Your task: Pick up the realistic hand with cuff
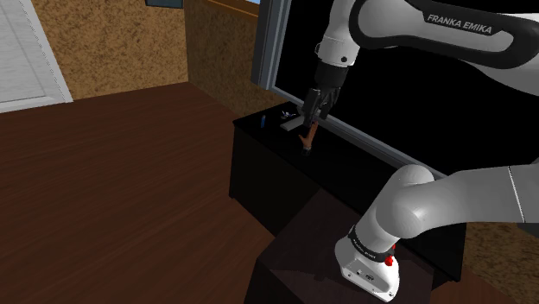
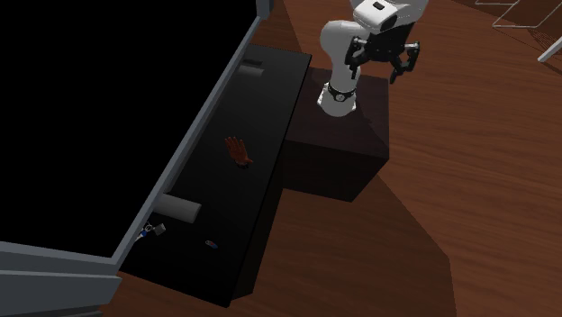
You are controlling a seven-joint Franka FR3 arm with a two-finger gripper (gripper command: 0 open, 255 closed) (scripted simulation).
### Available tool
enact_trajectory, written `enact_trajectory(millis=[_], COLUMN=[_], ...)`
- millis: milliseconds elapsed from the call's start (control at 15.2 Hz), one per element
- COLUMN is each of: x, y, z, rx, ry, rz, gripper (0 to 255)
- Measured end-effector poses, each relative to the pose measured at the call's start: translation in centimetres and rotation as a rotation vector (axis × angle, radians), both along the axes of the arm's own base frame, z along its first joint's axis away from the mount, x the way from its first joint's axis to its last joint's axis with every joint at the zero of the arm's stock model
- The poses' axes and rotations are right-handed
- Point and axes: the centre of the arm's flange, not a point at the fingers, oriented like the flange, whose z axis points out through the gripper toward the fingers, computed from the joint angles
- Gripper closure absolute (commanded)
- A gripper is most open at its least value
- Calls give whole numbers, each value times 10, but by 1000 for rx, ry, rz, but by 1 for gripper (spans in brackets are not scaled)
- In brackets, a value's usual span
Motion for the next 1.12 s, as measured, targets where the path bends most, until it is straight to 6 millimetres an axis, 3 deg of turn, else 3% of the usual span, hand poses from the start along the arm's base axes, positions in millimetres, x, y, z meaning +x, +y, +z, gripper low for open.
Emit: enact_trajectory(millis=[198,660,1122], x=[3,16,47], y=[-15,-89,-158], z=[-7,-55,-101], rx=[0,-1,-2], ry=[7,43,81], rz=[32,227,431], gripper=[0,0,0])
